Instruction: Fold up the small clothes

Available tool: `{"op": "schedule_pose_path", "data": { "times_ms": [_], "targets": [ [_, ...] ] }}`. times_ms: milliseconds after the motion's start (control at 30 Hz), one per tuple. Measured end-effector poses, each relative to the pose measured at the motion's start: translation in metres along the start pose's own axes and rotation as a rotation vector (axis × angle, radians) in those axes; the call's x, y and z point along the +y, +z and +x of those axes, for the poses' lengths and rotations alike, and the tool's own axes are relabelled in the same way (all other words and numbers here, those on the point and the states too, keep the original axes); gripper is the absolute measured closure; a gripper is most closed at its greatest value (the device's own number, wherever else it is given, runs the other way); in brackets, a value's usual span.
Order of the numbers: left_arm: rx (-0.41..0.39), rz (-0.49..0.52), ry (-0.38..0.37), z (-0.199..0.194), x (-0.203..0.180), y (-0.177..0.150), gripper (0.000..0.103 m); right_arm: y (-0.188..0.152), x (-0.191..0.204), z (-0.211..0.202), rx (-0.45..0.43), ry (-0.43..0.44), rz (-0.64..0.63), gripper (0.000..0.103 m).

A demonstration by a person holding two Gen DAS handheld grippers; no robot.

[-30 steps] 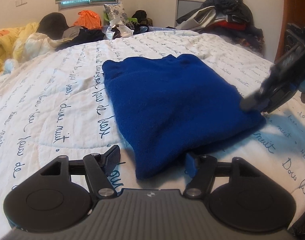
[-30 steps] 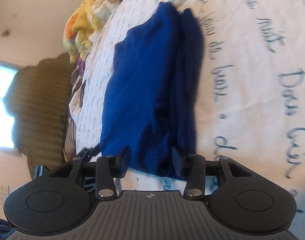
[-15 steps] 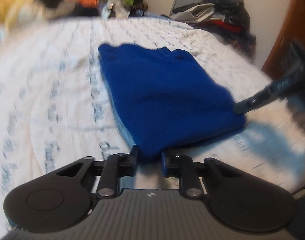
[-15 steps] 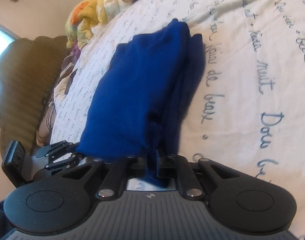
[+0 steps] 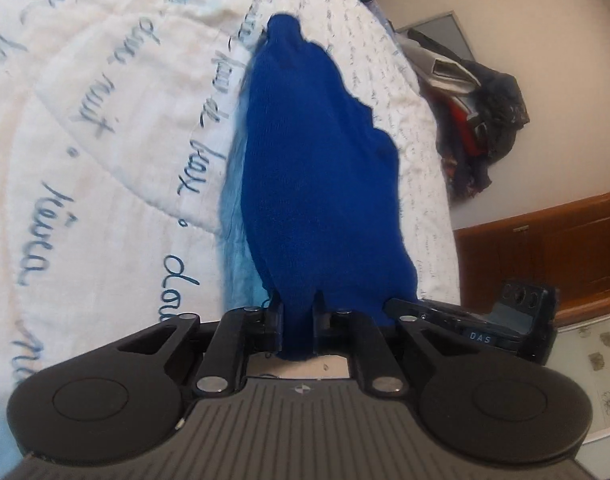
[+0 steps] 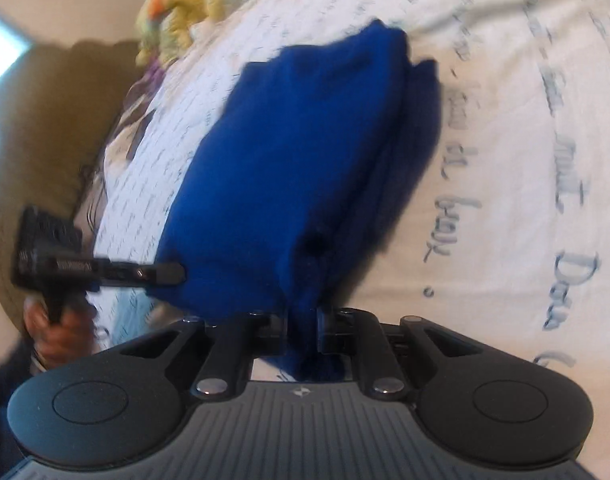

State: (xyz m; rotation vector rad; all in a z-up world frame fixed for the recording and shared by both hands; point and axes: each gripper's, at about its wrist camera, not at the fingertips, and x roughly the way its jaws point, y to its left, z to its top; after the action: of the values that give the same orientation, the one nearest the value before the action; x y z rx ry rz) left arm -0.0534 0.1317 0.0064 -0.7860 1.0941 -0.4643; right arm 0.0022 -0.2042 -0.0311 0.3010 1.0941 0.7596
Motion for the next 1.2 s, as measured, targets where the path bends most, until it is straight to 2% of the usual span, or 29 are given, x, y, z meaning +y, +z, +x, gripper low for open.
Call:
{"op": "schedule_pose_path", "data": {
  "times_ms": [33, 100, 167, 200, 233, 267, 300, 333, 400, 467, 533, 567, 600, 633, 667, 700, 767, 833, 900, 933, 967, 1000, 1033, 1067, 1100, 1167, 1200],
  "targets": [
    [0.003, 0.025, 0.024, -0.003, 0.001, 0.0, 0.09, -0.002, -0.002, -0.007, -0.01, -0.011, -0.021, 0.092],
    [0.026, 0.052, 0.102, 0.004, 0.008, -0.001, 0.088, -0.013, -0.005, 0.0, 0.03, -0.063, -0.039, 0.094],
    [0.036, 0.043, 0.078, 0.008, 0.013, 0.003, 0.083, -0.016, -0.011, 0.002, -0.011, -0.021, -0.018, 0.094],
    [0.035, 0.046, 0.065, 0.007, 0.009, 0.008, 0.072, -0.013, -0.014, 0.003, -0.005, -0.014, 0.016, 0.092],
    [0.012, 0.066, 0.073, 0.005, 0.003, 0.012, 0.058, -0.011, -0.016, 0.002, 0.01, -0.006, 0.05, 0.085],
    [-0.034, 0.091, 0.084, 0.001, -0.003, 0.019, 0.023, -0.007, -0.019, -0.004, 0.008, 0.0, 0.074, 0.079],
    [-0.096, 0.115, 0.099, -0.003, -0.011, 0.028, 0.0, 0.0, -0.021, -0.011, -0.038, 0.004, 0.082, 0.063],
    [-0.152, 0.136, 0.114, -0.003, -0.017, 0.039, 0.002, 0.006, -0.022, -0.02, -0.106, 0.007, 0.084, 0.035],
    [-0.191, 0.175, 0.14, 0.011, -0.029, 0.071, 0.007, 0.025, -0.033, -0.026, -0.23, -0.002, 0.097, 0.002],
    [-0.217, 0.184, 0.218, 0.035, -0.033, 0.101, 0.016, 0.052, -0.055, -0.021, -0.273, -0.01, 0.171, 0.004],
    [-0.213, 0.193, 0.27, 0.062, -0.033, 0.125, 0.019, 0.079, -0.07, 0.001, -0.258, -0.006, 0.257, 0.004],
    [-0.246, 0.226, 0.288, 0.07, -0.039, 0.133, 0.019, 0.091, -0.072, 0.013, -0.249, -0.006, 0.271, 0.004],
    [-0.244, 0.253, 0.322, 0.079, -0.044, 0.143, 0.026, 0.099, -0.07, 0.021, -0.273, -0.004, 0.245, 0.006],
    [-0.25, 0.288, 0.333, 0.086, -0.05, 0.148, 0.041, 0.108, -0.066, 0.027, -0.277, -0.02, 0.218, 0.011],
    [-0.243, 0.33, 0.343, 0.093, -0.058, 0.151, 0.096, 0.114, -0.06, 0.036, -0.266, -0.04, 0.194, 0.031],
    [-0.268, 0.382, 0.382, 0.095, -0.066, 0.147, 0.094, 0.123, -0.057, 0.042, -0.207, -0.058, 0.153, 0.092],
    [-0.354, 0.509, 0.438, 0.093, -0.082, 0.132, 0.094, 0.124, -0.028, 0.037, -0.257, -0.128, -0.029, 0.093],
    [-0.385, 0.599, 0.496, 0.099, -0.083, 0.119, 0.093, 0.121, -0.016, 0.029, -0.304, -0.192, -0.133, 0.093],
    [-0.375, 0.635, 0.549, 0.113, -0.071, 0.113, 0.09, 0.121, -0.034, 0.034, -0.267, -0.235, -0.117, 0.093],
    [-0.394, 0.647, 0.544, 0.112, -0.069, 0.109, 0.09, 0.117, -0.042, 0.039, -0.274, -0.21, -0.095, 0.09],
    [-0.397, 0.649, 0.552, 0.11, -0.07, 0.107, 0.083, 0.112, -0.049, 0.032, -0.309, -0.192, -0.07, 0.09],
    [-0.394, 0.64, 0.555, 0.104, -0.071, 0.105, 0.079, 0.109, -0.05, 0.027, -0.316, -0.191, -0.043, 0.084],
    [-0.391, 0.635, 0.548, 0.097, -0.072, 0.102, 0.077, 0.108, -0.05, 0.023, -0.319, -0.205, -0.011, 0.072],
    [-0.397, 0.632, 0.552, 0.091, -0.074, 0.099, 0.068, 0.106, -0.049, 0.013, -0.331, -0.232, 0.015, 0.066],
    [-0.411, 0.631, 0.559, 0.081, -0.076, 0.094, 0.055, 0.103, -0.044, 0.002, -0.368, -0.261, 0.022, 0.062],
    [-0.447, 0.62, 0.537, 0.068, -0.082, 0.086, 0.04, 0.095, -0.034, -0.022, -0.472, -0.277, 0.033, 0.062],
    [-0.454, 0.623, 0.513, 0.066, -0.09, 0.083, 0.037, 0.092, -0.027, -0.028, -0.503, -0.24, 0.04, 0.06]
  ]
}}
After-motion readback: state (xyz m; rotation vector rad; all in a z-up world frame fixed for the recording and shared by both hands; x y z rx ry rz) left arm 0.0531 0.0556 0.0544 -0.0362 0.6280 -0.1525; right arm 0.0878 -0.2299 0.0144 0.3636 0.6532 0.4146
